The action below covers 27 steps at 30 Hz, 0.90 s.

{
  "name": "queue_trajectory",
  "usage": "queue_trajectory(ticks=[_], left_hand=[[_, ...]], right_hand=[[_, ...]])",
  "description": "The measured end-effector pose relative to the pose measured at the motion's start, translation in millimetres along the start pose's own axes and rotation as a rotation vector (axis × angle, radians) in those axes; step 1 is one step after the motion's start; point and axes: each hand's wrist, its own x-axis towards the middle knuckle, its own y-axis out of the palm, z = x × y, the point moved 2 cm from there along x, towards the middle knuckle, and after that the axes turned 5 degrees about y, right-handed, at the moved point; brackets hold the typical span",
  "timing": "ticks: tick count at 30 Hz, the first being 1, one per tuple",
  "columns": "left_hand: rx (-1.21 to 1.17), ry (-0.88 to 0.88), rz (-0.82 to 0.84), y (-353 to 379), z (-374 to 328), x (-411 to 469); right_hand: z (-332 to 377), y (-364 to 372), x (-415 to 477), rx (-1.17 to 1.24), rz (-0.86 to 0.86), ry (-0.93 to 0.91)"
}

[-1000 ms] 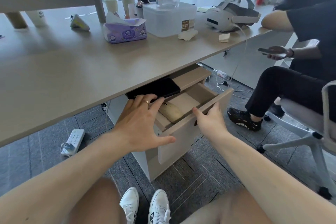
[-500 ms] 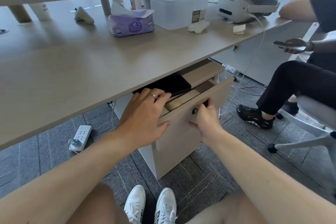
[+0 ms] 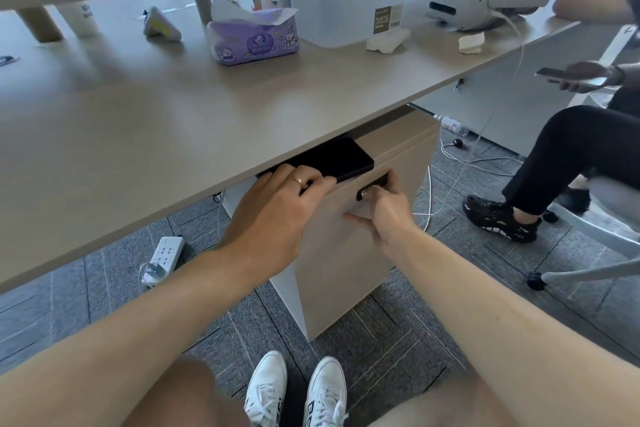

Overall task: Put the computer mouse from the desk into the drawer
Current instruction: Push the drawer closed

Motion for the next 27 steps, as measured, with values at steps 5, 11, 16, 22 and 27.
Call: queue_trajectory(ticks=[5, 11, 16, 22, 27], left_hand=[[-0.022, -0.01, -0.021, 0, 1, 1], [-0.032, -0.009, -0.019, 0, 2, 1], [-0.019, 0.003, -0.017, 1, 2, 1], [-0.004, 0.001, -0.021, -1, 0, 1], [-0.005, 0.011, 0.035, -7, -1, 1]], right_hand=[[-3, -1, 4, 0.012, -0.011, 0.004], [-2, 1, 5, 0.044, 0.002, 0.004], [-1, 4, 10, -0.003, -0.002, -0.016], [2, -2, 7, -0.055, 0.013, 0.012], [24, -5, -9, -0.403, 0.003, 0.022]])
